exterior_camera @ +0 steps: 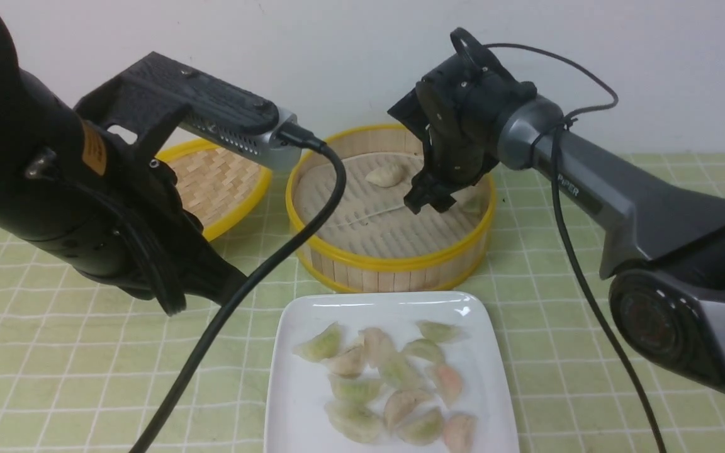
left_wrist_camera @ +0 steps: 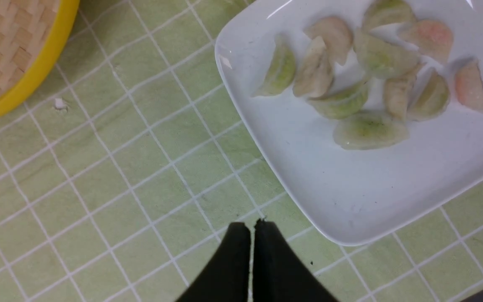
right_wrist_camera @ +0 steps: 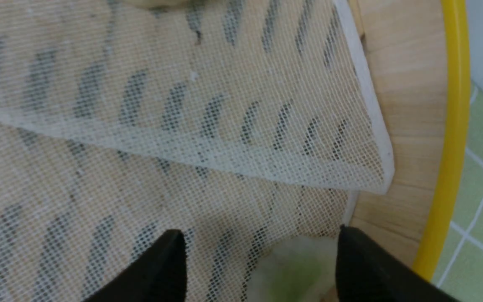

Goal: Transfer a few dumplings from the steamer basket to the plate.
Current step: Use the right arm to grab a dumpling from inside the steamer

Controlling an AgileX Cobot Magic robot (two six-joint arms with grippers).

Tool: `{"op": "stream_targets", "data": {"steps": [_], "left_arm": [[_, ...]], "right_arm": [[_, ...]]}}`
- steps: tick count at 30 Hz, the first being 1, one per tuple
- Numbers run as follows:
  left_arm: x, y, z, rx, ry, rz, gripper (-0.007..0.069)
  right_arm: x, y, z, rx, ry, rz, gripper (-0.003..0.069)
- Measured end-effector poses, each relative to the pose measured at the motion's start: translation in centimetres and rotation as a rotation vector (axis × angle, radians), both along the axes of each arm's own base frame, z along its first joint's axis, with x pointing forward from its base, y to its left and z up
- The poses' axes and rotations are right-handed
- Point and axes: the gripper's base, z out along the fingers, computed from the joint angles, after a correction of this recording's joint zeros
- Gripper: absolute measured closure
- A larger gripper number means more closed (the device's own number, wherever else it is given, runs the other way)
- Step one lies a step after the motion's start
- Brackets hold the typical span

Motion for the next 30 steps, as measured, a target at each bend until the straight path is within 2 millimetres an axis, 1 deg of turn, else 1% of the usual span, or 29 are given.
{"op": "stream_targets", "data": {"steps": [5,8,13,20,21,22,23,25,27,30], "left_arm": [[0.0,0.0,0.0,0.004,-0.001,-0.007,0.0631],[0.0,0.0,0.0,0.004,-0.001,-0.007,0.0631],[0.0,0.0,0.0,0.004,-0.001,-0.007,0.0631],[0.0,0.0,0.0,0.004,-0.001,-0.008,0.0631],[0.0,0.0,0.0,0.004,-0.001,-0.008,0.0631],[0.0,0.0,0.0,0.004,-0.001,-0.008,0.0631],[0.0,0.0,0.0,0.004,-0.002,-0.008,0.0631],[0.0,0.0,0.0,0.004,-0.002,-0.008,0.0631],[0.0,0.0,0.0,0.005,-0.003,-0.008,0.0631],[0.0,0.1,0.0,0.011,-0.007,-0.007,0.0631]], "right_arm": [[0.3,-0.7,-0.1,0.022,0.008,-0.029,0.0187],[0.3,-0.9,-0.5,0.050,0.036,-0.041,0.0186],[0.2,-0.8,-1.3,0.083,0.060,-0.043,0.0186],[0.2,-0.6,-1.3,0.140,0.090,-0.001,0.0183],[0.0,-0.2,-1.0,0.193,0.114,0.021,0.0183],[0.0,-0.2,-1.0,0.191,0.114,0.024,0.0183],[-0.5,0.8,-1.0,0.264,0.164,0.058,0.0183],[-1.0,1.9,-0.9,0.307,0.185,0.090,0.0183],[-1.2,2.9,0.0,0.336,0.170,0.123,0.0183],[-1.1,3.1,1.3,0.328,0.121,0.124,0.0183]]}}
